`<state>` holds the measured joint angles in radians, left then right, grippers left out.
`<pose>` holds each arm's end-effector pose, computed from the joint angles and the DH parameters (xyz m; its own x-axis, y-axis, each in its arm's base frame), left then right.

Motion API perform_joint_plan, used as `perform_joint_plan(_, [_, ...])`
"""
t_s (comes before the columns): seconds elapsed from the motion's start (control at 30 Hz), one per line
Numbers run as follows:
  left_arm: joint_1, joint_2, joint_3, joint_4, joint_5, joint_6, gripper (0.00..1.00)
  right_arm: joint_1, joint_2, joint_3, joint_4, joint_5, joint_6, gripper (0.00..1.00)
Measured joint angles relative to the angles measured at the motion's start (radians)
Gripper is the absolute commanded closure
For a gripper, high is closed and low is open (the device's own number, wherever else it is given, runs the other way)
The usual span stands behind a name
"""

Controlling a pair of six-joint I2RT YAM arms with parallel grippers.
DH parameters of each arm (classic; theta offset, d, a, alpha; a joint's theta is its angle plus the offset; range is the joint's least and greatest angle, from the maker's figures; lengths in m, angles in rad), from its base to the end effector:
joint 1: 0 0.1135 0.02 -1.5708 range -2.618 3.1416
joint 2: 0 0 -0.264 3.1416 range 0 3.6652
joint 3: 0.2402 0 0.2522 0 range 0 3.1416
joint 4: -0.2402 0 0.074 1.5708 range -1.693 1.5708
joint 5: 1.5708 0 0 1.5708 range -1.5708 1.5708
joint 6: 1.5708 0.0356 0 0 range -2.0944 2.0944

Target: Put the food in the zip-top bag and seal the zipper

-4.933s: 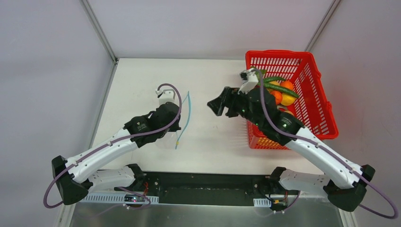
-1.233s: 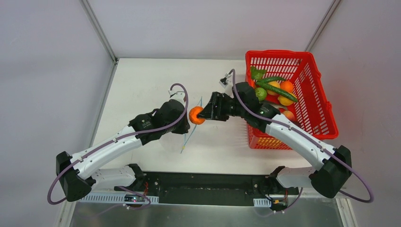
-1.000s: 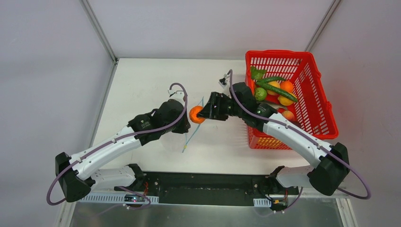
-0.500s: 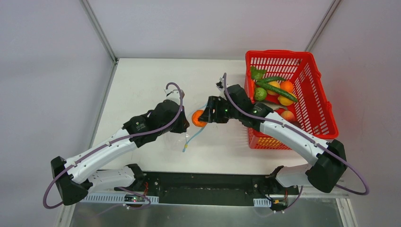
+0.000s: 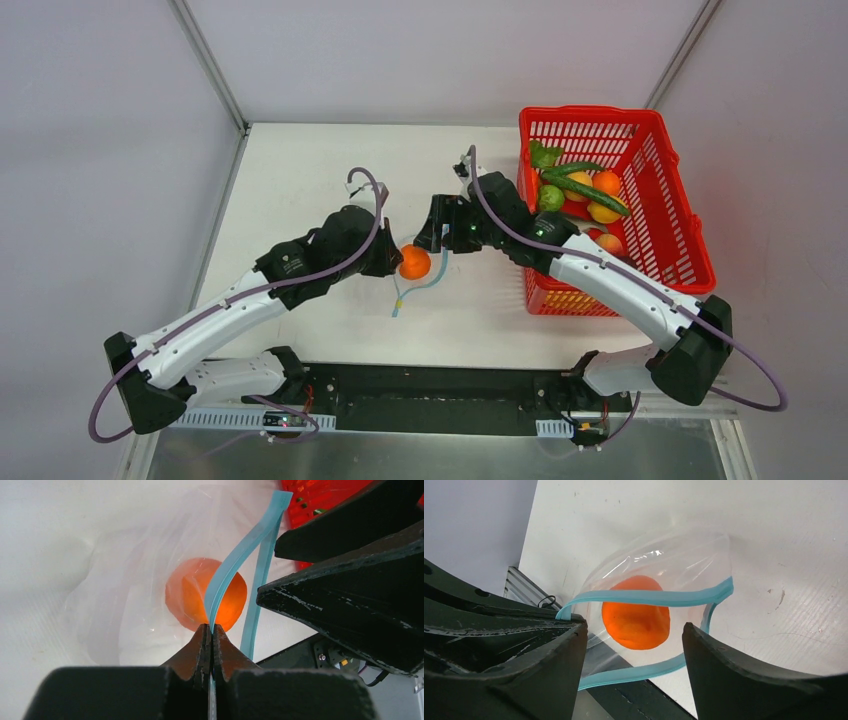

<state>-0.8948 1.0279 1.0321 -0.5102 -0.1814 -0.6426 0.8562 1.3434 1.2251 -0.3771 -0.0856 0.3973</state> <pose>0.1450 -0.1705 0.3477 -0.6434 -0.1399 -0.7526 0.3535 0.8178 -0.4542 0.1990 0.2340 0.3493 -0.5975 -0.1005 -0.7955 -0.6189 0.6886 0.3779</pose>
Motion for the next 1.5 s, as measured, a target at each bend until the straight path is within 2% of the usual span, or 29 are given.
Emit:
perform_joint_plan(0.3, [0.0, -0.015, 0.008, -0.021, -0.026, -0.019, 1.0, 0.005, -0.023, 0.0, 0.014, -0.05, -0.004, 0.28])
perform_joint_plan(0.4, [0.007, -0.018, 0.009, -0.039, -0.045, -0.028, 1.0, 0.006, -0.091, -0.018, 0.043, -0.069, 0.011, 0.33])
perform_joint_plan(0.63, [0.013, -0.028, 0.009, -0.052, -0.064, -0.04, 1.0, 0.006, -0.229, -0.064, 0.051, -0.002, 0.053, 0.39])
perform_joint_plan(0.87, [0.013, -0.03, 0.009, -0.052, -0.064, -0.047, 1.0, 0.006, -0.167, -0.182, 0.062, 0.03, 0.146, 0.48])
perform_joint_plan(0.97, [0.013, -0.034, 0.009, -0.053, -0.064, -0.047, 1.0, 0.006, -0.098, -0.19, 0.06, 0.039, 0.174, 0.53])
perform_joint_plan(1.07, [0.013, -0.039, 0.008, -0.053, -0.064, -0.047, 1.0, 0.006, -0.061, -0.19, 0.066, 0.038, 0.194, 0.63])
perform_joint_plan(1.17, [0.013, -0.045, 0.008, -0.053, -0.064, -0.049, 1.0, 0.006, -0.054, -0.19, 0.116, 0.013, 0.211, 0.86])
perform_joint_plan(1.23, [0.013, -0.047, 0.008, -0.053, -0.064, -0.049, 1.0, 0.006, -0.053, -0.19, 0.15, -0.008, 0.219, 0.95])
perform_joint_plan(1.37, [0.013, -0.053, 0.008, -0.065, -0.078, -0.046, 1.0, 0.006, -0.037, -0.18, 0.165, -0.042, 0.218, 0.99])
perform_joint_plan(1.5, [0.013, -0.064, 0.028, -0.149, -0.169, -0.028, 1.0, 0.006, -0.032, -0.155, 0.176, -0.104, 0.2, 0.99])
